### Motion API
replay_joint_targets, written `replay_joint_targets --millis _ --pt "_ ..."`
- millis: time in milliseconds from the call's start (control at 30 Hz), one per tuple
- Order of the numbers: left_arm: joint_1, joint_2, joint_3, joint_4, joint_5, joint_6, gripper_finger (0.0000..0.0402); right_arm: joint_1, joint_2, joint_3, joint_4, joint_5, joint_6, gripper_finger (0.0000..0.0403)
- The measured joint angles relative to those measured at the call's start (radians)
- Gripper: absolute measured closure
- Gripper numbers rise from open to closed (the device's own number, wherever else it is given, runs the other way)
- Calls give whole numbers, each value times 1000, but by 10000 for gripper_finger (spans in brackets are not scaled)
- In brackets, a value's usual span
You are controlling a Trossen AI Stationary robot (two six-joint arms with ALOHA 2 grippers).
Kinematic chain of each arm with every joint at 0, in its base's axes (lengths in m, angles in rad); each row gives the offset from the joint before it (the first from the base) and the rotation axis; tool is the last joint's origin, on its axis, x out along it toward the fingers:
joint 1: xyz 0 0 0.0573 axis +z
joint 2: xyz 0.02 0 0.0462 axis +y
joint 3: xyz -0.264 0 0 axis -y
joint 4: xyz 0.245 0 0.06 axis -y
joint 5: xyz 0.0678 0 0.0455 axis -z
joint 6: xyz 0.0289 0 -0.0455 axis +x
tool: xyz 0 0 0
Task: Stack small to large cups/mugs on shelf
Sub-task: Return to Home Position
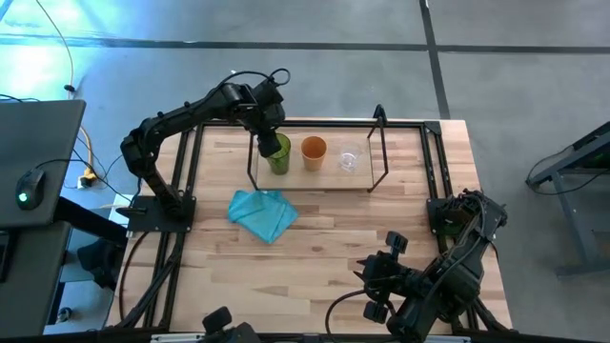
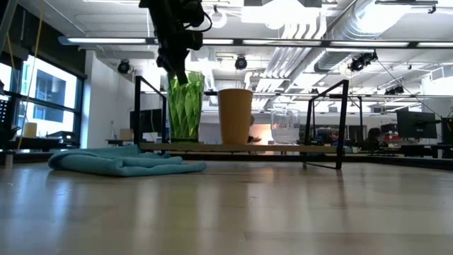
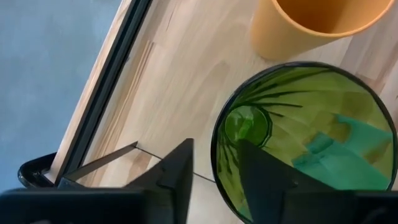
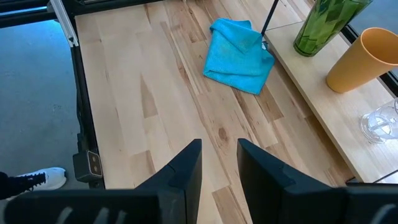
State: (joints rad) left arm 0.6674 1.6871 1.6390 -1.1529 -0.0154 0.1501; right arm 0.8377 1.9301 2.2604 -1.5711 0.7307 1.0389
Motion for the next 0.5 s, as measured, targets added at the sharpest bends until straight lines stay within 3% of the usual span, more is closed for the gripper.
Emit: replay_joint_targets --millis 267,500 --pt "0 0 44 -6 9 -5 212 0 0 0 0 0 0 308" --pt "0 0 212 -85 85 0 195 0 0 0 0 0 -11 308"
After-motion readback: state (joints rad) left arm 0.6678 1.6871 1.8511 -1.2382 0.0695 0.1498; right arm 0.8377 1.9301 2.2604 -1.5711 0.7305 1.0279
